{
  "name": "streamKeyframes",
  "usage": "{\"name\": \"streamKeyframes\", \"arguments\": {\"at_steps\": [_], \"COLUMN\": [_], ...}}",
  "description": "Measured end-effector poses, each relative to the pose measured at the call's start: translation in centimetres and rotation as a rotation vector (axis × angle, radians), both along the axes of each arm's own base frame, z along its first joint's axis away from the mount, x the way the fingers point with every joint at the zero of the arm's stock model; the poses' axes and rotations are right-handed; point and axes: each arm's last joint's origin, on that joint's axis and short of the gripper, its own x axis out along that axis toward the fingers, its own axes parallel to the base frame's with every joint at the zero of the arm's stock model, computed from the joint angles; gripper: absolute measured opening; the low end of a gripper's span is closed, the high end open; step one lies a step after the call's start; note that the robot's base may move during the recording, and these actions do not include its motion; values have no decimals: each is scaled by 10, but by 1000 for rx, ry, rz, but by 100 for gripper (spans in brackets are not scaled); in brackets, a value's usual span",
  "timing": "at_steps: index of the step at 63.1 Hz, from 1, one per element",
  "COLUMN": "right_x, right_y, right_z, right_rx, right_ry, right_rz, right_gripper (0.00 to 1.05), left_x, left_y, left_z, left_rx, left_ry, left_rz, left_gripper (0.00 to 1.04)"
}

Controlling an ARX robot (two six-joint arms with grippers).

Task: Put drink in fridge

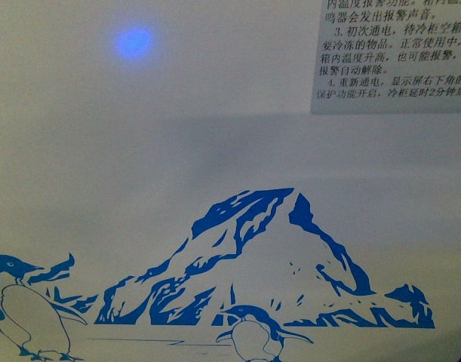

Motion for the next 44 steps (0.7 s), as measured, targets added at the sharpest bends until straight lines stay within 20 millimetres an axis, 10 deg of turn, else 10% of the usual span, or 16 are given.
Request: {"name": "streamKeyframes", "arguments": {"at_steps": [21, 44], "right_x": [-7, -7], "right_y": [0, 2], "right_z": [11, 83], "right_rx": [7, 23], "right_ry": [8, -85], "right_rz": [-6, 0], "right_gripper": [39, 37], "left_x": [0, 0], "left_y": [0, 0], "left_z": [0, 0], "left_rx": [0, 0], "left_ry": [0, 0], "left_rz": [0, 0], "left_gripper": [97, 97]}}
